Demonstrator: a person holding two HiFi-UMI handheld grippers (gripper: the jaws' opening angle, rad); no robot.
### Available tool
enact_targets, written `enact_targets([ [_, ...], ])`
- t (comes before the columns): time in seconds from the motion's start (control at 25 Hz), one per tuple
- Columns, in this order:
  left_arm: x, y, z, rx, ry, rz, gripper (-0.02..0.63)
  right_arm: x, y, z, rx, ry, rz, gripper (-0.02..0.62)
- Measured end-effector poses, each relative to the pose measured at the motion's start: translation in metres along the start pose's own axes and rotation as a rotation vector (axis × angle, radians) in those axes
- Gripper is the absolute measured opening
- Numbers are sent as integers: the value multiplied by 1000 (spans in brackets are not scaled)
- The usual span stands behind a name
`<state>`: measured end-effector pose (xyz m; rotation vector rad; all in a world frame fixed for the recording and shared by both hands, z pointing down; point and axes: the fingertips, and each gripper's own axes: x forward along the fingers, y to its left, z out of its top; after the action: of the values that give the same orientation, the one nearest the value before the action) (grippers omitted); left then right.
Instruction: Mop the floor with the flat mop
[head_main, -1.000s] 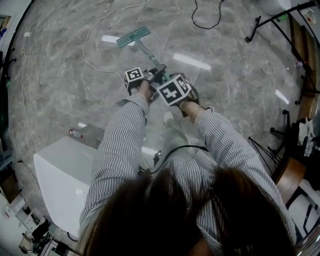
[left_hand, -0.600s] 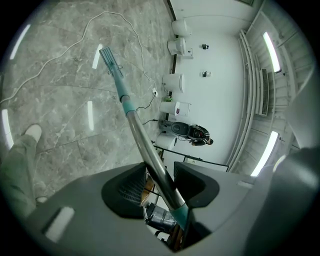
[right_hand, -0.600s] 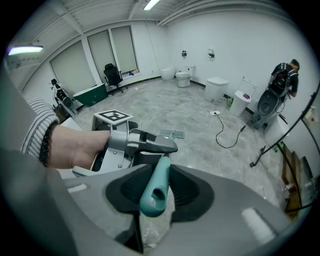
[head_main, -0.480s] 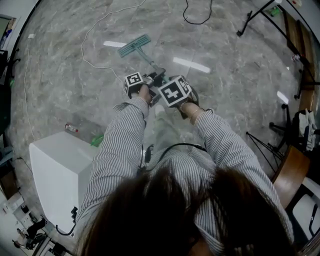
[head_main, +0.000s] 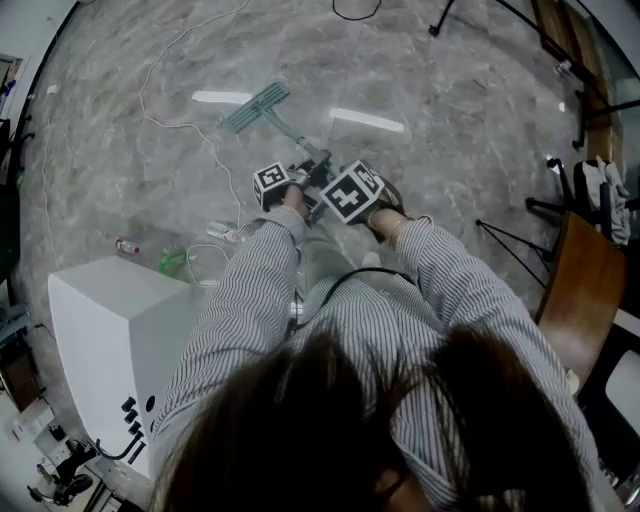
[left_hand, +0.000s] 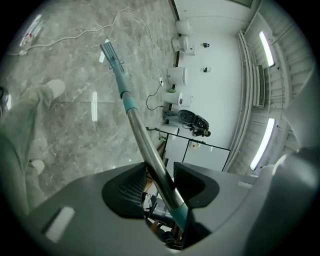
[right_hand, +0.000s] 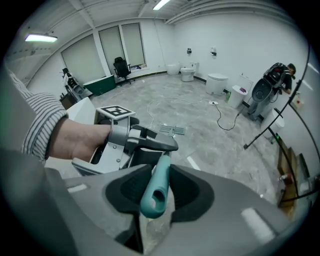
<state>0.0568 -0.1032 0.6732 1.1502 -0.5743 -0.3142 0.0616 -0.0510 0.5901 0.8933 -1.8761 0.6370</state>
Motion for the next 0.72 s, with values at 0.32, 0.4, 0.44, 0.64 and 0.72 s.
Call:
enact_targets([
  [0.32, -10, 37, -160, -74, 119, -12, 170, -87, 21, -137, 122, -7, 39, 114],
  [0.4, -11, 38, -198, -105, 141, -30, 170, -109, 21, -166, 155, -18, 46, 114],
  [0.44, -12, 38, -218, -123, 158, -34, 170, -122, 22, -180, 164, -20, 47, 114],
  [0.64, -12, 32, -293, -119, 249, -42, 178, -174, 20, -226, 196, -41, 62, 115],
  [0.72, -10, 26, -320, -125, 276, -68, 181, -196, 15, -241, 226, -71, 74, 115],
])
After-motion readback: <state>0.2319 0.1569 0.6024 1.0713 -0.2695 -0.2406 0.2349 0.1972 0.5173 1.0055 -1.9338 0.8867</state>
